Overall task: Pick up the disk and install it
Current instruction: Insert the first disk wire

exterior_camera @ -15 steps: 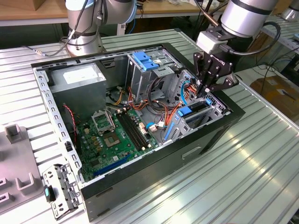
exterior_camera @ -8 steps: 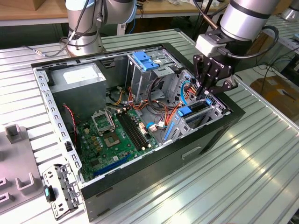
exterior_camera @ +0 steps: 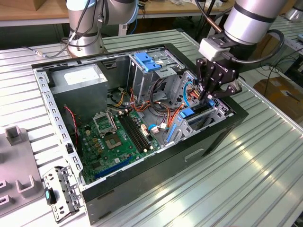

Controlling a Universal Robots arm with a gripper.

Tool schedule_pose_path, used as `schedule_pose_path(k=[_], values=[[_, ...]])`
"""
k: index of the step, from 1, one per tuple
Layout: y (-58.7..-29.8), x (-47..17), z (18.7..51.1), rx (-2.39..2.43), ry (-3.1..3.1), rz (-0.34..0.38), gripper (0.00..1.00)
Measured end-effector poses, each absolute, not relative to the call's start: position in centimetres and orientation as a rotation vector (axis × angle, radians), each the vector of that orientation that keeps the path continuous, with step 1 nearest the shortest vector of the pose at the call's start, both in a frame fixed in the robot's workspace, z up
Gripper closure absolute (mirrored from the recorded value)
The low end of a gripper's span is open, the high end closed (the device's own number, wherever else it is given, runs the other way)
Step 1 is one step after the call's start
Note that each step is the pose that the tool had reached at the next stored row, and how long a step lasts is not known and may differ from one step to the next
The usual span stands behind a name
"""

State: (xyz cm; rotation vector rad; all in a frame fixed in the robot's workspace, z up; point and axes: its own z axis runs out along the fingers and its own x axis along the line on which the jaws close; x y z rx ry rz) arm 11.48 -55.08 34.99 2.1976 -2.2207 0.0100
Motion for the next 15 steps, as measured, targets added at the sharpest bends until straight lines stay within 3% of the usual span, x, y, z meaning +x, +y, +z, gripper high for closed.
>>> schedule_pose_path(k=[15], values=[[-55.11,11.53,34.65,2.180,-2.238,0.010,0.84]])
